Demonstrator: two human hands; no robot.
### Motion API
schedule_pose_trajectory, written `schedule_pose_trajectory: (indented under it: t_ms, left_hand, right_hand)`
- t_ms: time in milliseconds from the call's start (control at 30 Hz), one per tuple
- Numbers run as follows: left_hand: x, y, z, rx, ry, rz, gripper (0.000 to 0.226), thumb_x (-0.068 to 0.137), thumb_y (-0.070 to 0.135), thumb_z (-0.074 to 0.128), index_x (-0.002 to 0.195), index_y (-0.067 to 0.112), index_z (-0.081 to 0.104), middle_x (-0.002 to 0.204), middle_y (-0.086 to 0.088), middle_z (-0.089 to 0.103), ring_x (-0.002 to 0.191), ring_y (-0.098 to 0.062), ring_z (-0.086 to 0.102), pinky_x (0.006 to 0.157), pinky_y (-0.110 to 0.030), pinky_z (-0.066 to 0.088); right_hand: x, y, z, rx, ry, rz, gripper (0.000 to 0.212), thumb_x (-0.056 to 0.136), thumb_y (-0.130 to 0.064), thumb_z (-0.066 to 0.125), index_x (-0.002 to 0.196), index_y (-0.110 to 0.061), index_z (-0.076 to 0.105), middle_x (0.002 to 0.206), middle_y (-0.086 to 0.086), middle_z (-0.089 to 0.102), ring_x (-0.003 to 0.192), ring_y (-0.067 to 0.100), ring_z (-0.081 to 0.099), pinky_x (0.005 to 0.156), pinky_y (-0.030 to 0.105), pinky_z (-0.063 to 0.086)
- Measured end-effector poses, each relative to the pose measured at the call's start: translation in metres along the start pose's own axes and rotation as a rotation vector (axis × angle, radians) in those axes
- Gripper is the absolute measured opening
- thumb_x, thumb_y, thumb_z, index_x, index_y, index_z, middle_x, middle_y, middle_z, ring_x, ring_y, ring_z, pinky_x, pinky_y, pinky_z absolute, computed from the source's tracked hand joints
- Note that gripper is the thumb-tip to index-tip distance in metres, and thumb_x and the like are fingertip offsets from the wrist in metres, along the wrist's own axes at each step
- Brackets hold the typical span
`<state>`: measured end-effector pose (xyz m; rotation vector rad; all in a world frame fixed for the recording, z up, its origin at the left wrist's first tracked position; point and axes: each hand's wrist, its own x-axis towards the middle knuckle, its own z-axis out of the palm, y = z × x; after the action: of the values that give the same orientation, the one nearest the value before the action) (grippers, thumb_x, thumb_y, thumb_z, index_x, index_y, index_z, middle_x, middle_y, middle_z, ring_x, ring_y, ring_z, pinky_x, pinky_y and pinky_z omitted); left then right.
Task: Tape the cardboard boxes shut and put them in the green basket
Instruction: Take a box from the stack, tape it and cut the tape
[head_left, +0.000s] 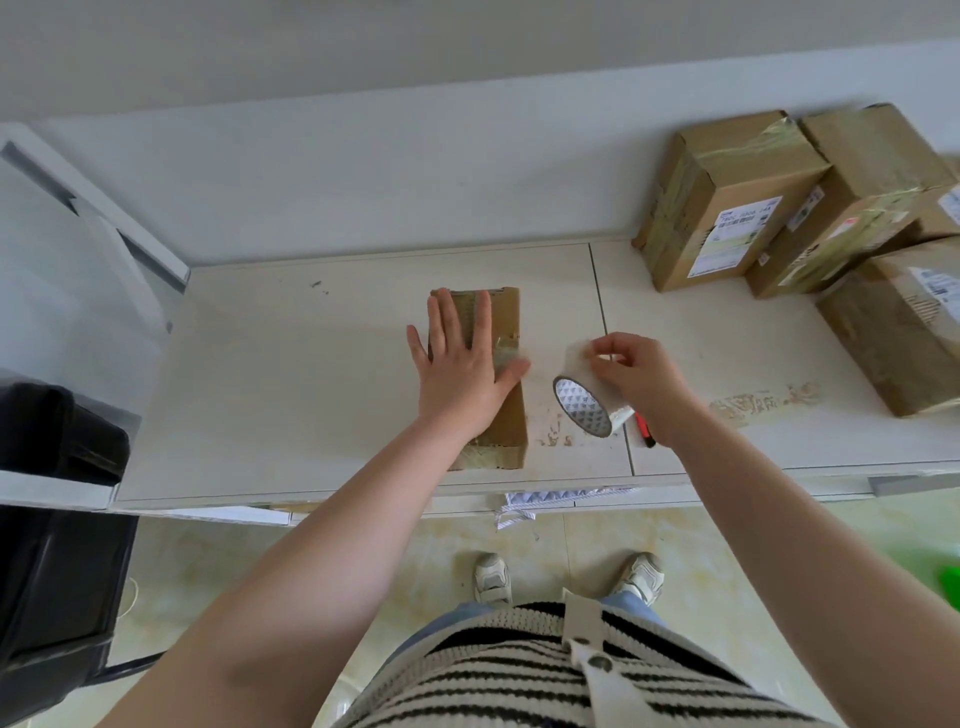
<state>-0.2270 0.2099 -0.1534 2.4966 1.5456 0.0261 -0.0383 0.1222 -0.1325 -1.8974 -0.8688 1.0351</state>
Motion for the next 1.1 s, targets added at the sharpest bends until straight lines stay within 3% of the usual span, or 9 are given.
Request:
schedule_pose_trajectory:
  t_ms: [100,200,333,467,533,733,900,1033,1100]
  left_hand:
    - [-0.006,0.003,-0.014,-0.151,0.157,0.063,0.066,0.091,0.055,0.055,0.148,0.028,0.037,0.160,-0.011,0.021,0.149,-0.031,0.010,0.116,-0.056,0.003]
    - [-0.014,0.022,-0.025,-0.303,0.294,0.203,0.050,0.086,0.056,0.059,0.125,0.026,0.062,0.136,0.004,0.053,0.128,-0.024,0.040,0.102,-0.037,0.024]
    - [-0.017,0.042,-0.029,-0.456,0.203,0.171,0.046,0.088,0.057,0.057,0.122,0.025,0.062,0.129,0.009,0.056,0.123,-0.017,0.043,0.093,-0.029,0.025]
    - [-0.019,0.041,-0.023,-0.503,0.173,0.139,0.038,0.091,0.043,0.063,0.123,0.023,0.061,0.129,0.008,0.056,0.124,-0.018,0.043,0.092,-0.026,0.024]
    - [-0.017,0.045,-0.023,-0.503,0.144,0.121,0.037,0.090,0.041,0.065,0.123,0.024,0.060,0.130,0.008,0.055,0.123,-0.018,0.043,0.092,-0.027,0.025]
    - [-0.004,0.069,-0.028,-0.478,0.025,0.186,0.047,0.093,0.036,0.063,0.136,0.018,0.052,0.135,0.000,0.056,0.125,-0.021,0.047,0.102,-0.035,0.039]
    - [0.006,0.075,-0.040,-0.737,-0.188,0.233,0.032,0.092,0.040,0.063,0.114,0.017,0.064,0.111,0.008,0.068,0.102,-0.013,0.064,0.083,-0.029,0.051]
    - [0.011,0.078,-0.046,-0.882,-0.281,0.171,0.022,0.087,0.038,0.070,0.097,0.020,0.063,0.098,0.007,0.066,0.092,-0.013,0.065,0.080,-0.038,0.057]
    - [0.011,0.078,-0.048,-0.948,-0.280,0.140,0.019,0.084,0.034,0.075,0.090,0.021,0.063,0.093,0.005,0.066,0.090,-0.016,0.065,0.081,-0.042,0.058]
  right_hand:
    - [-0.013,-0.008,0.000,0.034,0.021,-0.054,0.026,0.092,-0.008,0.059,0.083,-0.031,0.068,0.064,-0.003,0.060,0.058,0.013,0.053,0.053,0.023,0.043]
    - [-0.020,-0.017,0.001,0.070,0.022,-0.085,0.028,0.091,-0.005,0.058,0.084,-0.029,0.071,0.060,-0.004,0.062,0.052,0.006,0.052,0.048,0.020,0.043]
    - [-0.021,-0.023,0.004,0.051,0.048,-0.126,0.025,0.090,-0.008,0.061,0.085,-0.031,0.070,0.068,0.005,0.066,0.055,0.010,0.054,0.050,0.023,0.044]
    - [-0.015,-0.014,0.001,-0.044,0.081,-0.133,0.024,0.088,-0.006,0.063,0.097,-0.028,0.064,0.087,-0.010,0.066,0.054,0.001,0.056,0.047,0.011,0.040]
    - [-0.013,-0.008,-0.001,-0.052,0.082,-0.136,0.028,0.087,-0.005,0.066,0.105,-0.025,0.060,0.099,-0.011,0.066,0.061,0.003,0.058,0.053,0.013,0.042]
    - [-0.017,-0.006,-0.010,0.162,0.058,-0.093,0.026,0.084,-0.007,0.072,0.103,-0.021,0.060,0.098,-0.002,0.070,0.076,0.011,0.066,0.066,0.026,0.057]
    - [-0.024,-0.009,-0.039,0.350,-0.051,-0.142,0.025,0.084,0.001,0.070,0.099,-0.015,0.060,0.101,0.011,0.073,0.091,0.027,0.067,0.082,0.042,0.056]
    - [-0.029,-0.014,-0.053,0.305,-0.055,-0.211,0.028,0.082,0.000,0.072,0.100,-0.017,0.061,0.098,0.007,0.074,0.087,0.019,0.069,0.077,0.033,0.059]
    - [-0.028,-0.015,-0.054,0.216,0.019,-0.228,0.028,0.081,-0.007,0.076,0.101,-0.020,0.063,0.101,0.001,0.071,0.092,0.011,0.067,0.083,0.029,0.056]
